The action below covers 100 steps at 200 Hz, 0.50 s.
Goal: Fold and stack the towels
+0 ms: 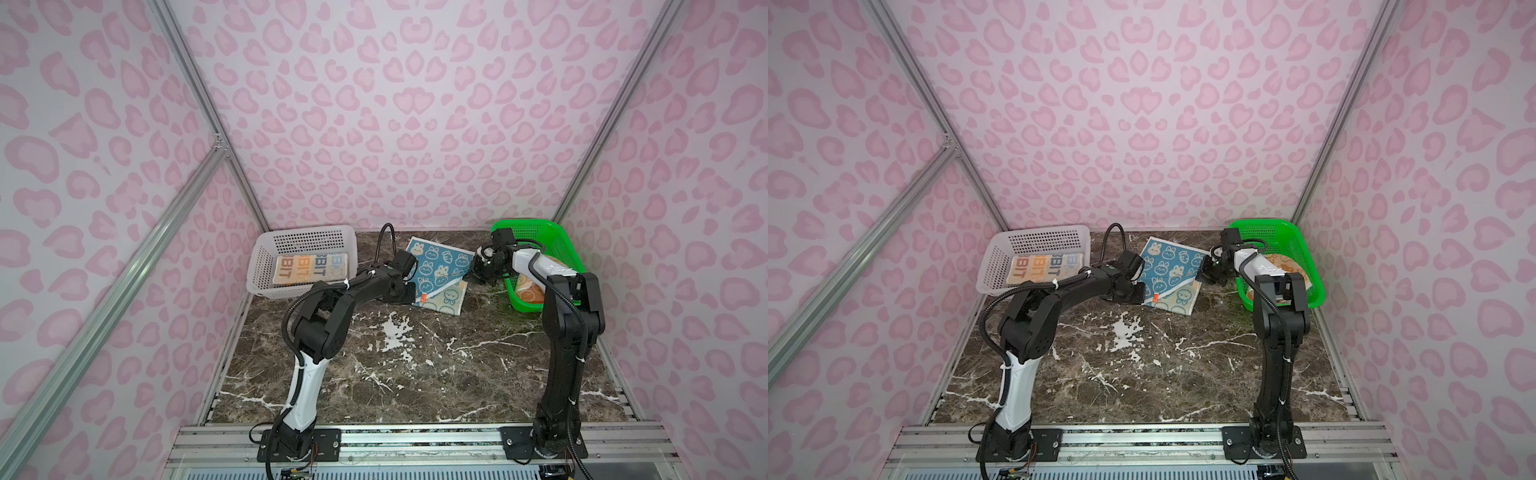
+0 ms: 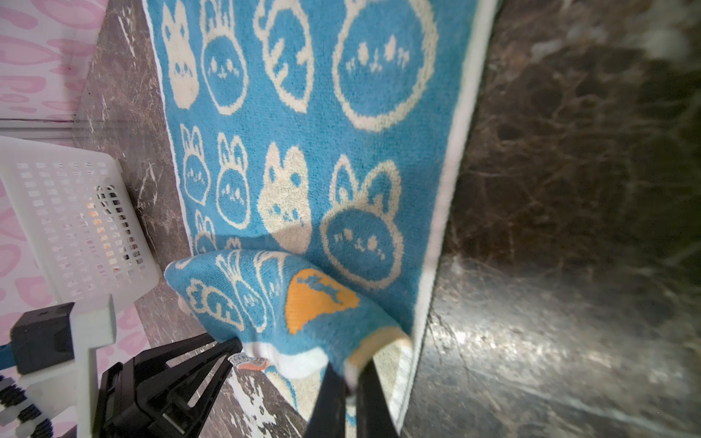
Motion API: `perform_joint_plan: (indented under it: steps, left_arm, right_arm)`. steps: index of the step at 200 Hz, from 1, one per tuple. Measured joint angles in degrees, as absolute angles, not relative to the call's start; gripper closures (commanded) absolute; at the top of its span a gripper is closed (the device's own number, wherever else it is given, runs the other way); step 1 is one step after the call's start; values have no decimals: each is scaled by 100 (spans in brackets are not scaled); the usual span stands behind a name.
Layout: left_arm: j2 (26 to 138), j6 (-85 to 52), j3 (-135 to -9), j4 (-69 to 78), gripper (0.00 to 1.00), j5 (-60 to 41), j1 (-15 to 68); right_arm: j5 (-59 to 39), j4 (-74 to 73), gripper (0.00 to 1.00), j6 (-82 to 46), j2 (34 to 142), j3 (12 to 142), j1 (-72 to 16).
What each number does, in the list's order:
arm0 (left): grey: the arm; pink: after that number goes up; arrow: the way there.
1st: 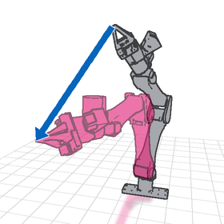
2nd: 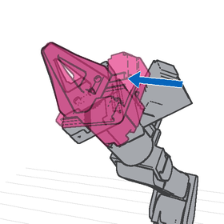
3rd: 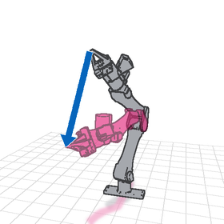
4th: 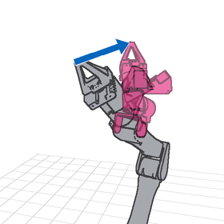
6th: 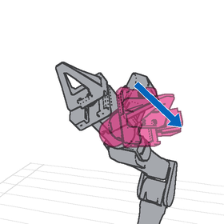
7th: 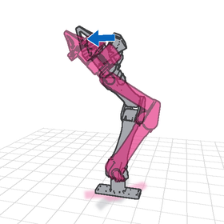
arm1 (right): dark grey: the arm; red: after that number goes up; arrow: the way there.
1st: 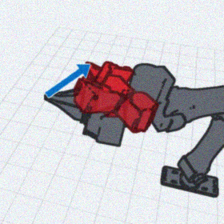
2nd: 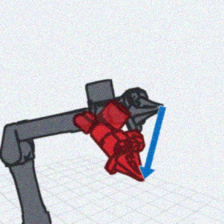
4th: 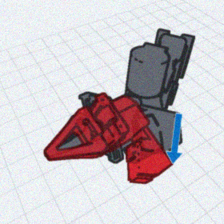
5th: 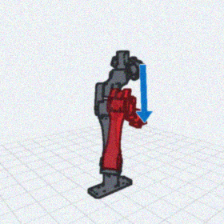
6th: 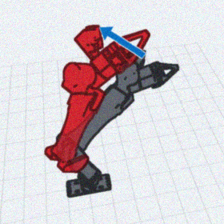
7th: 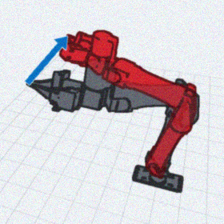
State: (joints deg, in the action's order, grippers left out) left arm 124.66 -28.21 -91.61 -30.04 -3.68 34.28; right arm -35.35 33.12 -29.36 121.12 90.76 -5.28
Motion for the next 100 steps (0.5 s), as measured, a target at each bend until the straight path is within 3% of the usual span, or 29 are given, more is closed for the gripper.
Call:
perform_joint_plan:
  steps: [40,100]
  left_arm:
    - [12444,-2681,-9043,-2893,85,-211,3581]
    - [12042,-2628,-8490,-2821,79,-270,3601]
  right_arm:
    - [-3535,3286,100,-2936,12086,9013,-556]
    - [-3533,3288,100,-2921,11942,8892,-589]
